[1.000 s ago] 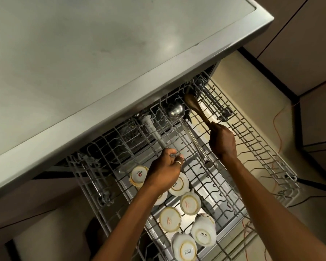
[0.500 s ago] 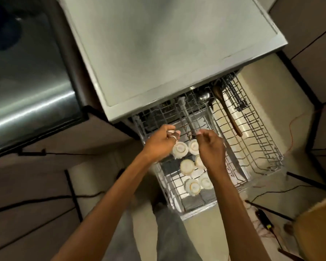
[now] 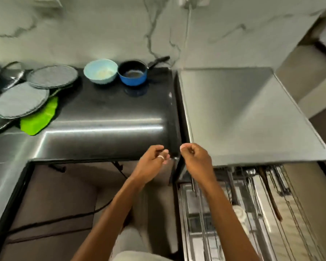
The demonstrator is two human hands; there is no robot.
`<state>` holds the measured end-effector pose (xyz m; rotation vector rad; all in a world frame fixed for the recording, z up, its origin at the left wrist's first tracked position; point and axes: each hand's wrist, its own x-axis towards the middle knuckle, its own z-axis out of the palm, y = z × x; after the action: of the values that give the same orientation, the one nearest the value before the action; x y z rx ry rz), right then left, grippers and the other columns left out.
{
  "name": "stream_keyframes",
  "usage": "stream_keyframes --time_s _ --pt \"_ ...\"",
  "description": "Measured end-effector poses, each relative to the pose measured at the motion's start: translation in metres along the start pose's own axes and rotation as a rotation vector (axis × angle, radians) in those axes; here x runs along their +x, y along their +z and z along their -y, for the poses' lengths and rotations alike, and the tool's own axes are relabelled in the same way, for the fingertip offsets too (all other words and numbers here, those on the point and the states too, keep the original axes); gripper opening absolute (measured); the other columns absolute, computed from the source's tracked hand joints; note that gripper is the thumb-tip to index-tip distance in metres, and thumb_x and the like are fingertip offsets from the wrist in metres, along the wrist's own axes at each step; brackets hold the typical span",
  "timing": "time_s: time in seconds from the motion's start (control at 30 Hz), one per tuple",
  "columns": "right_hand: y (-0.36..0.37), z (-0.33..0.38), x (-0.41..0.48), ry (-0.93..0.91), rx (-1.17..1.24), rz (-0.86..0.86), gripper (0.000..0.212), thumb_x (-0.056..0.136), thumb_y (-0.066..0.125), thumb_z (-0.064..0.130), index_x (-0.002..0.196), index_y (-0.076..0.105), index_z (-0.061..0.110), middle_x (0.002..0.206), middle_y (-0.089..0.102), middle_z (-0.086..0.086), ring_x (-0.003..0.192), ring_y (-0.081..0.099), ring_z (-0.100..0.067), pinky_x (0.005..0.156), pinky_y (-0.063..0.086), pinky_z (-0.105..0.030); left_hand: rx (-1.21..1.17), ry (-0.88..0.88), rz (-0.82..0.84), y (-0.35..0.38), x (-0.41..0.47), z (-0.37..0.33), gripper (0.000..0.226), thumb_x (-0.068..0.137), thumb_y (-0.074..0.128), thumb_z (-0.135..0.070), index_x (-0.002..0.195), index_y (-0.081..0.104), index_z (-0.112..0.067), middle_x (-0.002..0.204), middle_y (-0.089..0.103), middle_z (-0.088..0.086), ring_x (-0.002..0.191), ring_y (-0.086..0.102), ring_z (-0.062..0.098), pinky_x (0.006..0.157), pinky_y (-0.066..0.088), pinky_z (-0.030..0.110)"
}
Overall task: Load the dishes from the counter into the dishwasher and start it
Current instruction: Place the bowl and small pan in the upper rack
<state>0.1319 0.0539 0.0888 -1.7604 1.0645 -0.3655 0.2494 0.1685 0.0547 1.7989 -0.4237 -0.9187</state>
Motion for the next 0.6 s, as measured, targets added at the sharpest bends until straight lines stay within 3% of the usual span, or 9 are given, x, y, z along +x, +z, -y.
stream_keyframes --time_s 0.07,0.27,0.37,0.43,0.53,0.6 --pt "0.034 0.029 0.015 -0.019 -0.028 0.048 0.015 0.098 0.059 0.037 0.102 0.070 0.027 0.093 0.071 0.012 0.084 0.063 0.000 0.072 0.045 -0.015 -0.067 -0.002 -0.053 -0.048 0.016 -0.003 0.028 0.102 0.056 -0.030 0.129 0.051 -0.023 0.110 0.072 -0.006 0.091 0.071 0.004 0.072 0.050 0.015" --pt "0.130 0.107 0.070 -0.032 -0.093 0.086 0.013 0.097 0.060 0.036 0.102 0.069 0.028 0.091 0.069 0.015 0.087 0.065 -0.003 0.073 0.048 -0.019 -0.126 -0.005 -0.141 -0.177 0.070 -0.005 0.031 0.101 0.057 -0.038 0.129 0.054 -0.026 0.114 0.071 -0.008 0.093 0.072 0.003 0.091 0.054 0.030" --pt "0.171 0.138 0.096 -0.063 -0.149 0.127 0.026 0.097 0.059 0.036 0.118 0.068 0.023 0.107 0.070 0.008 0.093 0.063 -0.003 0.082 0.053 -0.024 -0.119 -0.007 -0.170 -0.227 0.101 -0.009 0.029 0.100 0.058 -0.040 0.126 0.056 -0.028 0.111 0.070 -0.009 0.096 0.071 0.004 0.090 0.053 0.030" --pt "0.190 0.155 0.110 -0.094 -0.210 0.159 0.031 0.099 0.058 0.035 0.126 0.064 0.021 0.116 0.067 0.005 0.096 0.061 -0.002 0.079 0.049 -0.019 -0.112 -0.006 -0.178 -0.250 0.120 -0.014 0.025 0.099 0.059 -0.041 0.122 0.056 -0.029 0.110 0.070 -0.009 0.098 0.069 0.006 0.089 0.052 0.030" --pt "0.212 0.174 0.136 -0.160 -0.320 0.166 0.038 0.099 0.056 0.034 0.133 0.059 0.018 0.130 0.061 0.000 0.114 0.059 -0.012 0.096 0.050 -0.030 -0.093 -0.011 -0.210 -0.276 0.154 -0.019 0.028 0.098 0.060 -0.042 0.121 0.058 -0.027 0.107 0.070 -0.008 0.097 0.070 0.011 0.081 0.053 0.030" --pt "0.220 0.182 0.154 -0.182 -0.382 0.180 0.041 0.100 0.056 0.035 0.138 0.056 0.019 0.138 0.056 -0.002 0.121 0.056 -0.015 0.100 0.048 -0.031 -0.070 -0.006 -0.244 -0.285 0.172 -0.023 0.027 0.096 0.061 -0.043 0.119 0.059 -0.027 0.105 0.069 -0.008 0.098 0.070 0.016 0.085 0.056 0.036"
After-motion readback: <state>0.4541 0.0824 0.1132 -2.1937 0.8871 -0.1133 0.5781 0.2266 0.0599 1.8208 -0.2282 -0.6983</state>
